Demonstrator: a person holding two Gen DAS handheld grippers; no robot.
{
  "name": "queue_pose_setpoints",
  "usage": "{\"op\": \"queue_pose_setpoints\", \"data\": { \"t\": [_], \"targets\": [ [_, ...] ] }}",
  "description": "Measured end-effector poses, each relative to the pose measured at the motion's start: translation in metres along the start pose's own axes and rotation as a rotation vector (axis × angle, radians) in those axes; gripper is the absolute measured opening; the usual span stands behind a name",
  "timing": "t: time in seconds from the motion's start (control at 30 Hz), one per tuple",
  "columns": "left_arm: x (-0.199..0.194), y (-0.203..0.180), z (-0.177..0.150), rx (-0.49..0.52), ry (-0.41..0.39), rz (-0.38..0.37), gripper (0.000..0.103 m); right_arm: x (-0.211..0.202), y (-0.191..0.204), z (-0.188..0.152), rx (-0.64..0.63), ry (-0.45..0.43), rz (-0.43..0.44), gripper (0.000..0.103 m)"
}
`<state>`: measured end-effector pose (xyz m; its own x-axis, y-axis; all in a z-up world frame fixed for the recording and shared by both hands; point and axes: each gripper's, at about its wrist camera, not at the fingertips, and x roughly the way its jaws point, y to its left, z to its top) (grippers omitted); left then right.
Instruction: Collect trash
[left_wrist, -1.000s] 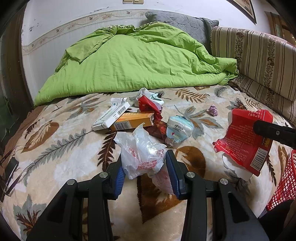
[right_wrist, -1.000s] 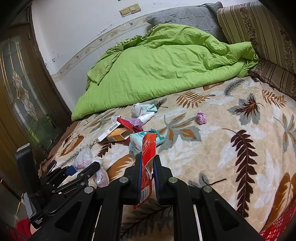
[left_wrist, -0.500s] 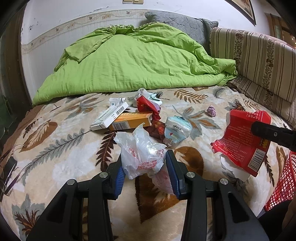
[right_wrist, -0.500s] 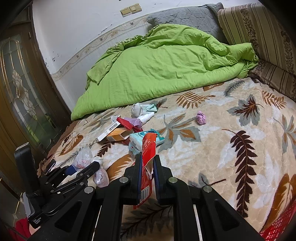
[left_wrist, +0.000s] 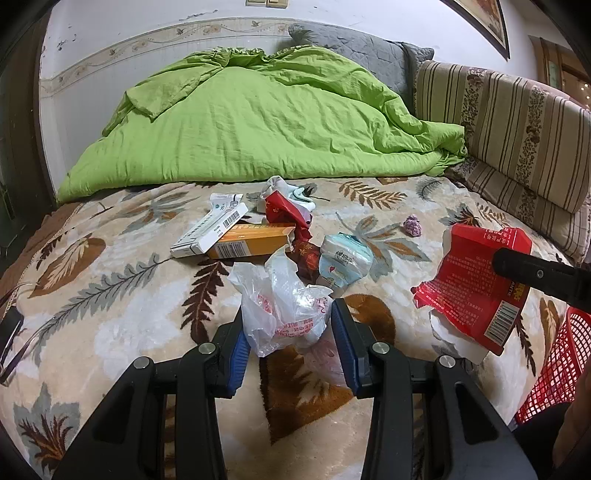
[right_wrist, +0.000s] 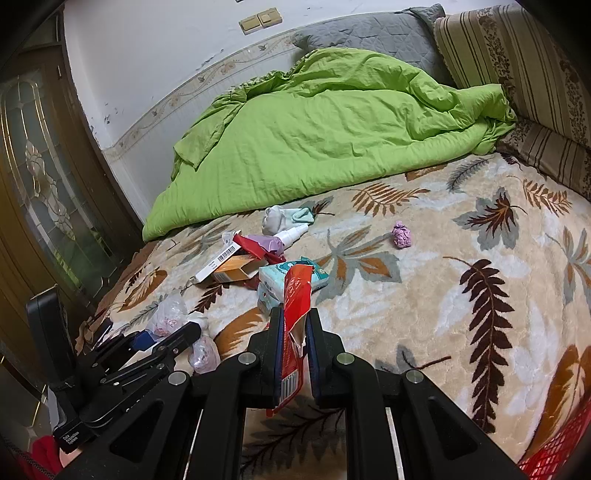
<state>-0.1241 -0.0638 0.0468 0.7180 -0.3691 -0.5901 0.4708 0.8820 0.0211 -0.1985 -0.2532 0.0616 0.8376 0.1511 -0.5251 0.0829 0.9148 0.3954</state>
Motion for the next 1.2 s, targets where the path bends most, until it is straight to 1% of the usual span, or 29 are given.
{"op": "queue_pose_setpoints", "data": {
  "t": [0.93,1.2],
  "targets": [
    [0.0007,-0.0027,-0.0005,0.006,0.005,0.004,0.04,-0.0003,0.0013,-0.0001,0.001,-0.001,-0.004,0.012],
    [0.0014,-0.0046,-0.0006,0.015,0.004,0.002,0.04,-0.0033,-0.0043,0.0004,0.006,-0.011,-0.004,0.012]
  ]
}}
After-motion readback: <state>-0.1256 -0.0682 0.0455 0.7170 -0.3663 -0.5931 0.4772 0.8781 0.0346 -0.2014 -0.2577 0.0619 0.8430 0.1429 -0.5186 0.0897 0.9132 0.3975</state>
